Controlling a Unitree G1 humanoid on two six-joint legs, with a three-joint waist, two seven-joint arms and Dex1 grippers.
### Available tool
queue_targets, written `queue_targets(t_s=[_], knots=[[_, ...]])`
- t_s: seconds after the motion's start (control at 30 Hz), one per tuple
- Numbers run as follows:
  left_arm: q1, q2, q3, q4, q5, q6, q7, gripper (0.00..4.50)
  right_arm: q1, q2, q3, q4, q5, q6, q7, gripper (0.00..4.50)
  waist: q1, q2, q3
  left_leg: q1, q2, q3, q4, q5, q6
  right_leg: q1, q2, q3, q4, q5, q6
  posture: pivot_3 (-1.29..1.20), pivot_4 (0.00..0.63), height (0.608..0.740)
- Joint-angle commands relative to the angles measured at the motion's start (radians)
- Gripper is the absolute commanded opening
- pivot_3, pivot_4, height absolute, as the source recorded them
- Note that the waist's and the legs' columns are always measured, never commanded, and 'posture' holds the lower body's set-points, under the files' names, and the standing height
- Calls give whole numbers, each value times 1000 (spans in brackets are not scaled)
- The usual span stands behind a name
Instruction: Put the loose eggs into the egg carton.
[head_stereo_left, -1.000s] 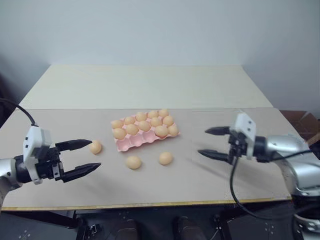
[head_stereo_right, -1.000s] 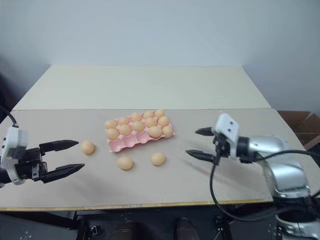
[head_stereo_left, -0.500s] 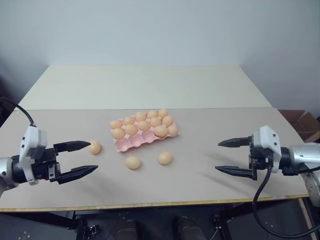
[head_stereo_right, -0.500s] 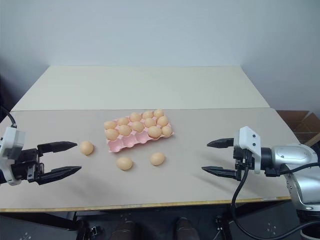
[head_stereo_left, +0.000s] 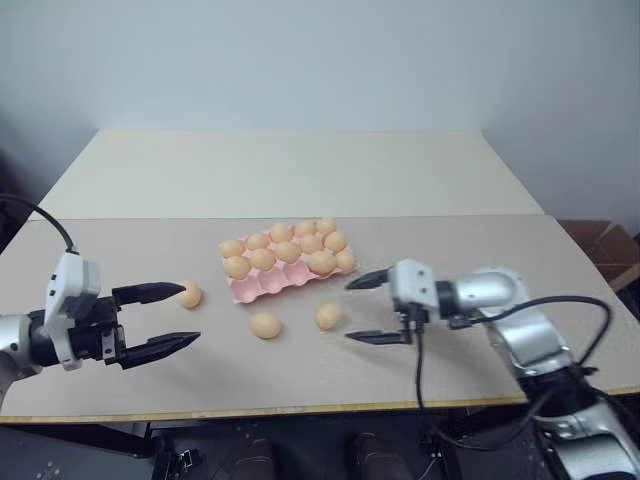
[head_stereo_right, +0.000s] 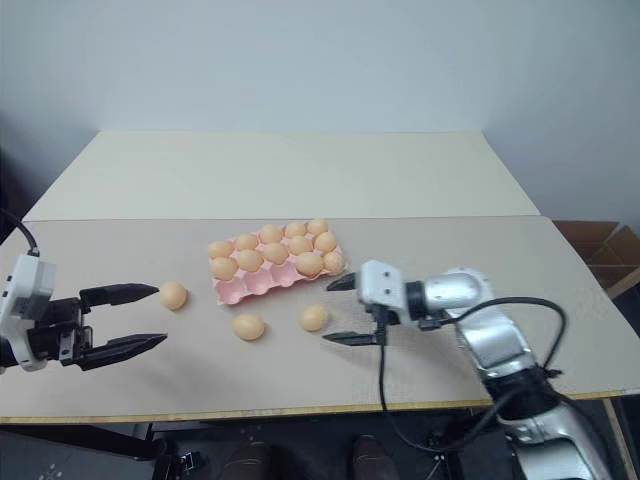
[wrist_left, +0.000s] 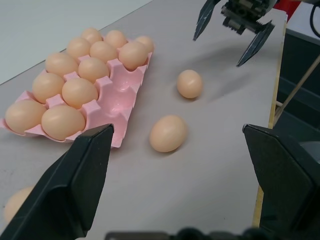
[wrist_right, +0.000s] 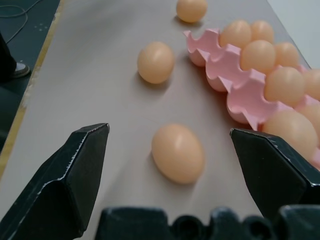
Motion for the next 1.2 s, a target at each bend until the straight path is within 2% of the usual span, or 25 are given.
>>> queue_targets(t_s=[0.03,0.17,0.2,0.27,0.43,0.47,0.6,0.73,0.97,1.2], knots=[[-2,7,21,-28,-4,-8,-1,4500,-46,39,70,82,-83,-76,-21,4474,1,0,0,0,0,0,0,0,0,0,0,0,0,0,0,0,150,740],[13,9,34,-39,-4,-6,1,4500,-88,76,110,197,-147,-118,-44,4474,2,0,0,0,0,0,0,0,0,0,0,0,0,0,-1,0,150,740],[17,8,37,-42,-4,-5,3,4500,-98,85,114,225,-159,-130,-51,4308,1,0,0,0,0,0,0,0,0,0,0,0,0,0,-1,0,150,740],[24,5,42,-52,-4,-4,8,4500,-114,103,115,265,-174,-139,-66,3874,-1,0,0,0,0,0,0,0,0,0,0,0,0,0,-1,0,150,740],[40,-4,51,-68,-7,-2,23,4500,-117,110,90,249,-145,-126,-53,2163,-2,0,0,0,1,0,0,0,0,0,1,0,1,1,0,0,150,740],[44,-7,54,-69,-6,-3,26,4500,-117,106,82,237,-135,-121,-49,1982,-2,0,0,0,1,0,0,0,0,0,1,0,1,1,0,0,150,740],[41,-22,69,-64,-22,-4,40,4500,-147,114,30,175,-48,-24,-30,1890,-1,0,0,0,1,0,0,0,0,0,1,0,1,1,0,0,150,740],[18,-37,76,-57,-34,-5,62,4500,-215,170,4,172,-10,50,-72,1890,-5,0,0,1,1,0,0,0,0,0,1,0,2,1,-1,0,150,740],[-56,-125,62,-71,3,-22,243,4500,-315,301,34,348,-114,31,-236,1890,-3,0,0,1,2,0,0,0,0,0,2,0,2,4,2,0,150,740],[-45,-162,77,-100,-45,-12,276,4500,-371,363,60,473,-198,14,-325,1890,-2,0,0,0,2,0,0,0,0,0,2,-1,1,7,-1,0,150,740]])
